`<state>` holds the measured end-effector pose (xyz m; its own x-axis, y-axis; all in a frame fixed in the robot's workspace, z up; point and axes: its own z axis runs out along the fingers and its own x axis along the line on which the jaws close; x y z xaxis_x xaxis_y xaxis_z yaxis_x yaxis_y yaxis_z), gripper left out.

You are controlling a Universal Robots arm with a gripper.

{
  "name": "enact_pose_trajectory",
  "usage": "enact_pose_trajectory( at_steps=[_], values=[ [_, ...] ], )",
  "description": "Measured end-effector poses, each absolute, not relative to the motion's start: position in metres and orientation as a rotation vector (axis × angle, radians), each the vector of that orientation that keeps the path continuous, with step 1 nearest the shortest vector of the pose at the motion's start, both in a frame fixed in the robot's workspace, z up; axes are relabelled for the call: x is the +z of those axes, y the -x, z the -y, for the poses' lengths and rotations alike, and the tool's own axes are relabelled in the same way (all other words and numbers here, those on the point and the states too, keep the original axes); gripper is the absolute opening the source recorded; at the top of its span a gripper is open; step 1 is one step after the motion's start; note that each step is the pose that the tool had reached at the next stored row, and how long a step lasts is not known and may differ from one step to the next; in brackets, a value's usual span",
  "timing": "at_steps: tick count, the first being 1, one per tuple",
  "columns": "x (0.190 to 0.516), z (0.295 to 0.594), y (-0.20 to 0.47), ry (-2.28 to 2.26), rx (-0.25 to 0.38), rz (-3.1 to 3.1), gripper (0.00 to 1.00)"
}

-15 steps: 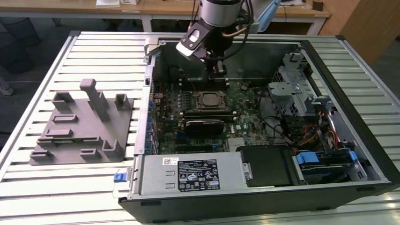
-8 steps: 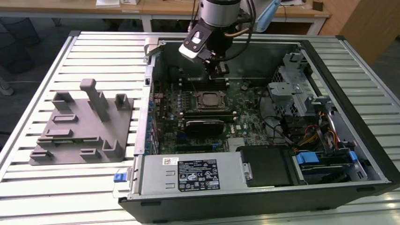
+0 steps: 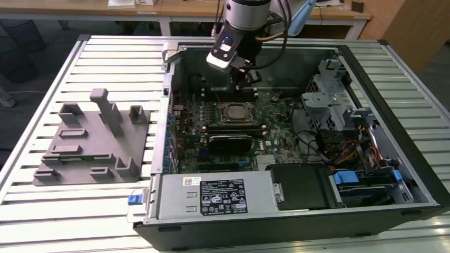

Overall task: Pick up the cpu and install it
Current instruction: 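Close the cpu cover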

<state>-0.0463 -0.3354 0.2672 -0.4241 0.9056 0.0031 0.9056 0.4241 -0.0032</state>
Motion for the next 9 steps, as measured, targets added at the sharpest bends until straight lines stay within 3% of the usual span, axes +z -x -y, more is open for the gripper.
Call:
enact_pose_trajectory(
  at_steps=[9],
  values=[
    [0.2671,0.3354,0.0463,1.462,0.003,2.776,0.11]
  ],
)
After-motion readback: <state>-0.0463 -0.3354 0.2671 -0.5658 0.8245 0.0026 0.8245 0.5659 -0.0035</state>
